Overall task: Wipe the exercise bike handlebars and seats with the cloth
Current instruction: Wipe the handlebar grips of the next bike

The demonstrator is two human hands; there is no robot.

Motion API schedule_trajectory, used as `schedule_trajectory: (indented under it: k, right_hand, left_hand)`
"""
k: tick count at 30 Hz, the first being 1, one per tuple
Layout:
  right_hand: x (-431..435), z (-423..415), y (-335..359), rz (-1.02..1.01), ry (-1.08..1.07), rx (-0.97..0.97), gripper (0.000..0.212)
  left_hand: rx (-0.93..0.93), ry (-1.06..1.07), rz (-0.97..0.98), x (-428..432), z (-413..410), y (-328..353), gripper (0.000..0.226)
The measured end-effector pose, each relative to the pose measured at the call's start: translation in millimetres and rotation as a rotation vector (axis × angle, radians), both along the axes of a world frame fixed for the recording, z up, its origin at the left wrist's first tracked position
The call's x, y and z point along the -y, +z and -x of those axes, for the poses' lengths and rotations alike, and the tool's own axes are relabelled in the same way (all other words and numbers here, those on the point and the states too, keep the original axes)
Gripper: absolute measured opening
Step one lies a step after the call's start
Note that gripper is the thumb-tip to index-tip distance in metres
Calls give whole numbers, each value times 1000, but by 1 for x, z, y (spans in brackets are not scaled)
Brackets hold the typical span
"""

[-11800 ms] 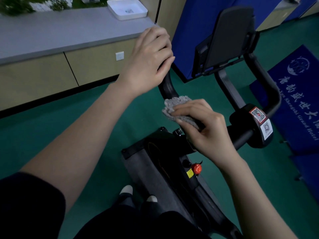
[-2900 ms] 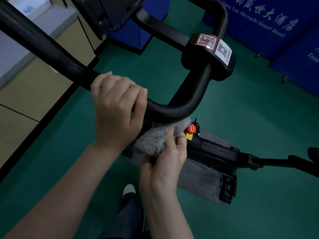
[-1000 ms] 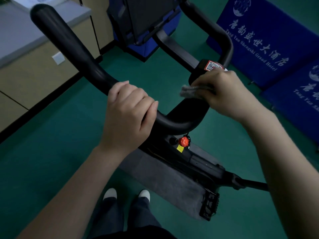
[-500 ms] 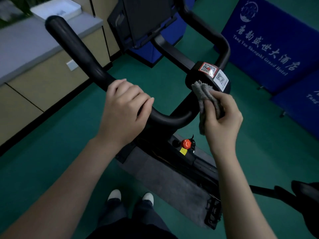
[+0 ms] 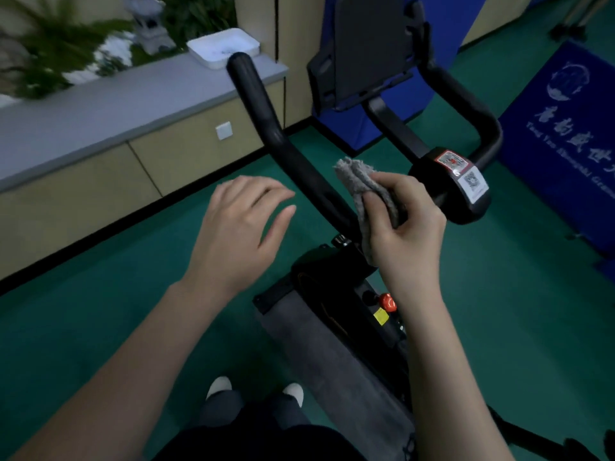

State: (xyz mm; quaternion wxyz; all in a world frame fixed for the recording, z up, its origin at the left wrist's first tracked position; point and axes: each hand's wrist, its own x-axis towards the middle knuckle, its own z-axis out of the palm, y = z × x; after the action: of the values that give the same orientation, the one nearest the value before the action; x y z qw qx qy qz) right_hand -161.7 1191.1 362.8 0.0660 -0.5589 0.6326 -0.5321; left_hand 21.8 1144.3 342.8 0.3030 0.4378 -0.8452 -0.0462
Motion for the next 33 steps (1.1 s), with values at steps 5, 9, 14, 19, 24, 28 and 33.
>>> schedule_trajectory:
  k: [5, 9, 14, 19, 24, 28, 33]
  right_hand:
    - [9, -40, 0, -9, 168, -10, 16]
    - [12, -77, -1, -44, 299, -18, 17]
    - [6, -139, -8, -112, 449, -7, 17]
    - [-22, -213, -16, -219, 628, 14, 18]
    - [-56, -285, -23, -300, 777, 62, 24]
    - [-88, -340, -35, -373, 890, 73, 25]
    - [-124, -392, -47, -417, 1043, 38, 27]
  left_hand:
    - [122, 159, -151, -17, -49, -15, 35]
    - [160, 304, -220, -36, -95, -30, 24]
    - [174, 478, -329, -75, -167, -47, 30]
    - [190, 658, -474, -136, -243, -71, 41]
    - [194, 832, -597, -205, -305, -98, 53]
    - [155, 953, -689, -265, -345, -115, 57]
    - [105, 1082, -775, -330, -371, -134, 59]
